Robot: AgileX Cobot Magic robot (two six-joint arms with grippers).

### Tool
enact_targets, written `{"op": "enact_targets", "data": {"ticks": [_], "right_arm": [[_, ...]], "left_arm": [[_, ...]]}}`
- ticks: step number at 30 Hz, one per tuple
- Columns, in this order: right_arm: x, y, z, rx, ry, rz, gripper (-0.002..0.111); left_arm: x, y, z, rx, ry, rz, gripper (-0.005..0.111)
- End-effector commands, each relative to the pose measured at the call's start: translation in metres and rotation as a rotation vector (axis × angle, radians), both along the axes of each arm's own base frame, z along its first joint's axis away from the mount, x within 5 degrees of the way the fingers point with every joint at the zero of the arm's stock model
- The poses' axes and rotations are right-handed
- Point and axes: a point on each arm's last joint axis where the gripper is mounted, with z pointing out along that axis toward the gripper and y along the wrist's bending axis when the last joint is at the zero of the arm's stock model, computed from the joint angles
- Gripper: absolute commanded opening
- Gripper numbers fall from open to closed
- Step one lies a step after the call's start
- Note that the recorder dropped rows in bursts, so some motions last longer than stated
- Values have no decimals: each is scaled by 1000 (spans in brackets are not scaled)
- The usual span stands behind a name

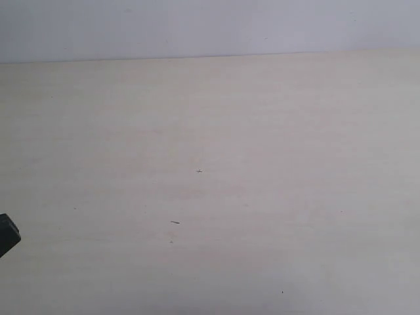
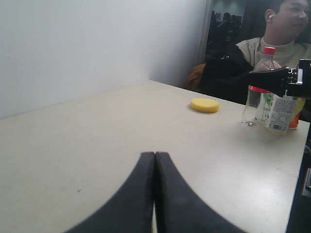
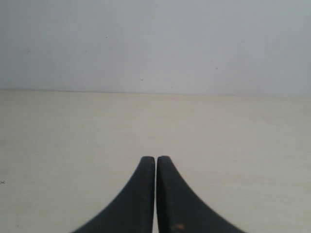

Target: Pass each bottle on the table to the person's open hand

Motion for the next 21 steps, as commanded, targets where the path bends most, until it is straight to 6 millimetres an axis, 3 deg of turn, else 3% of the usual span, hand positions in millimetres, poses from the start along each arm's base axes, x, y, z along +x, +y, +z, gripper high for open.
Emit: {"op": "enact_targets", "data": {"ticks": [1, 14, 21], "right_arm": [[0, 0, -1, -6, -4, -5, 2], [0, 0, -1, -4, -3, -5, 2], [0, 0, -1, -6, -4, -5, 2]], "left_arm": [[0, 0, 1, -10, -3, 4, 0], [-1, 2, 3, -38, -11, 10, 0], [-2, 23, 13, -185, -86, 248, 0]]}}
